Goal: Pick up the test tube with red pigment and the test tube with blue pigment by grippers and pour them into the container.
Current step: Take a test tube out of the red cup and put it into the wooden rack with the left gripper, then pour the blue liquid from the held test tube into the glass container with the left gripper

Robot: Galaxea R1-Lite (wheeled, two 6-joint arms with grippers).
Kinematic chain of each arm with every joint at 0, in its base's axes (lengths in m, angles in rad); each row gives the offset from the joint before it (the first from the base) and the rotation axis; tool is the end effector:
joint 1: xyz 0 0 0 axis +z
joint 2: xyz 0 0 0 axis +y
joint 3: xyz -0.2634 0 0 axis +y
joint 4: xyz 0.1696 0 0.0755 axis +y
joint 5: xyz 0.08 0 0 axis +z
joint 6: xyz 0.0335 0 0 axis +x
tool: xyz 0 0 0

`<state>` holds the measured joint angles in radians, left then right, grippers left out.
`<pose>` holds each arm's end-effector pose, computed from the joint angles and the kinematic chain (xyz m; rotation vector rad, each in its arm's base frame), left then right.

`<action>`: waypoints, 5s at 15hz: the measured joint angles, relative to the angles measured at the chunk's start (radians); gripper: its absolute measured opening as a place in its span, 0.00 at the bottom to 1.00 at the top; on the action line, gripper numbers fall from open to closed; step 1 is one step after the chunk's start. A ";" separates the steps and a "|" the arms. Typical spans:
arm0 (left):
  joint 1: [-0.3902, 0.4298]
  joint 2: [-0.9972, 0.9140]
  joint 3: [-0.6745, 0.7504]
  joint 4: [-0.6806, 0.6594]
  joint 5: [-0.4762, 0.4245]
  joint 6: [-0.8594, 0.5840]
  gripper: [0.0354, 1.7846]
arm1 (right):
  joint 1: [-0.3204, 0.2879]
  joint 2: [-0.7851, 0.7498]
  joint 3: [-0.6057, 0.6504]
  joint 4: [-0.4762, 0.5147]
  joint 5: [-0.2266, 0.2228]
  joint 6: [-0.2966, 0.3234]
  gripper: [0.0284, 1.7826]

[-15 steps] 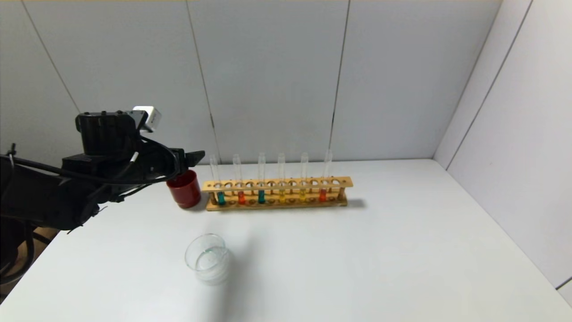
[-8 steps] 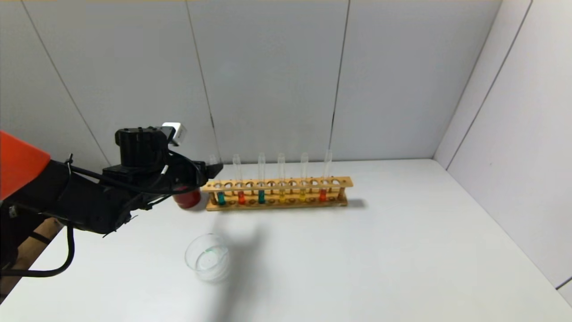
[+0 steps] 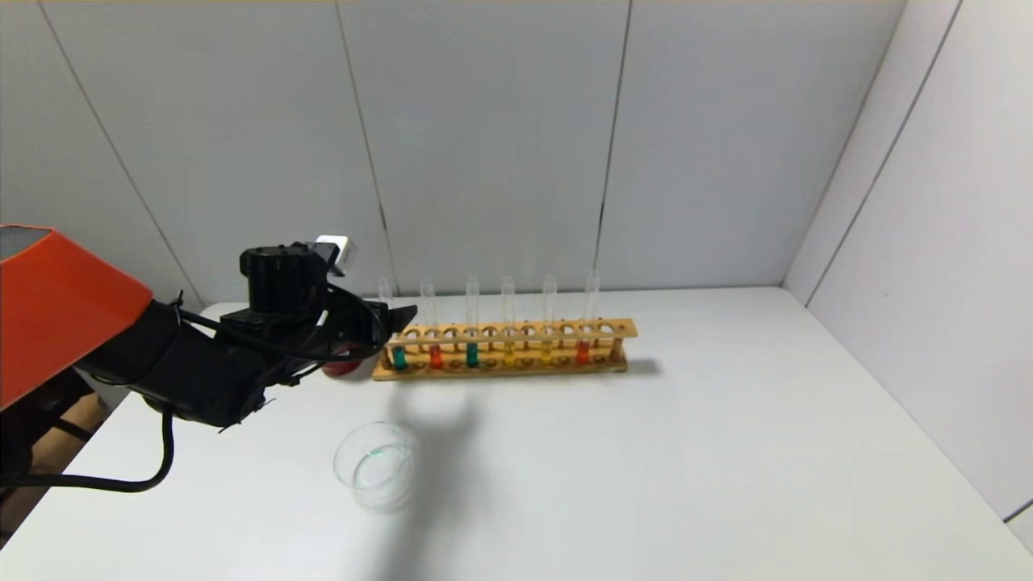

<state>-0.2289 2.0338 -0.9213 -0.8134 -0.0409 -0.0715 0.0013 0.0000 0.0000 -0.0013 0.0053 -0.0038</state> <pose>0.3589 -0.0850 0.0835 -0.0424 0.3081 -0.2569 0.0197 0.0002 0.0756 -0.0038 -0.0013 0.0066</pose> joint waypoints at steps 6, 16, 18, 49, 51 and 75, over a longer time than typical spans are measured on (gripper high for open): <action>-0.001 0.048 -0.032 0.001 0.000 0.001 0.98 | 0.000 0.000 0.000 0.000 0.000 0.000 0.98; -0.011 0.088 -0.052 -0.001 -0.001 0.003 0.37 | 0.000 0.000 0.000 0.000 0.000 0.000 0.98; -0.011 0.098 -0.061 -0.001 -0.001 0.003 0.21 | 0.000 0.000 0.000 0.000 0.000 0.000 0.98; -0.004 -0.378 0.182 -0.113 -0.008 0.136 0.15 | 0.000 0.000 0.000 0.000 0.000 0.000 0.98; 0.003 -0.443 0.271 -0.122 -0.004 0.125 0.15 | 0.000 0.000 0.000 0.000 0.000 0.000 0.98; 0.110 -0.579 0.548 -0.217 -0.199 0.504 0.15 | 0.000 0.000 0.000 0.000 0.000 0.000 0.98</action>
<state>-0.1187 1.4551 -0.3732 -1.0309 -0.2400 0.4328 0.0013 0.0000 0.0000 -0.0013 0.0053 -0.0043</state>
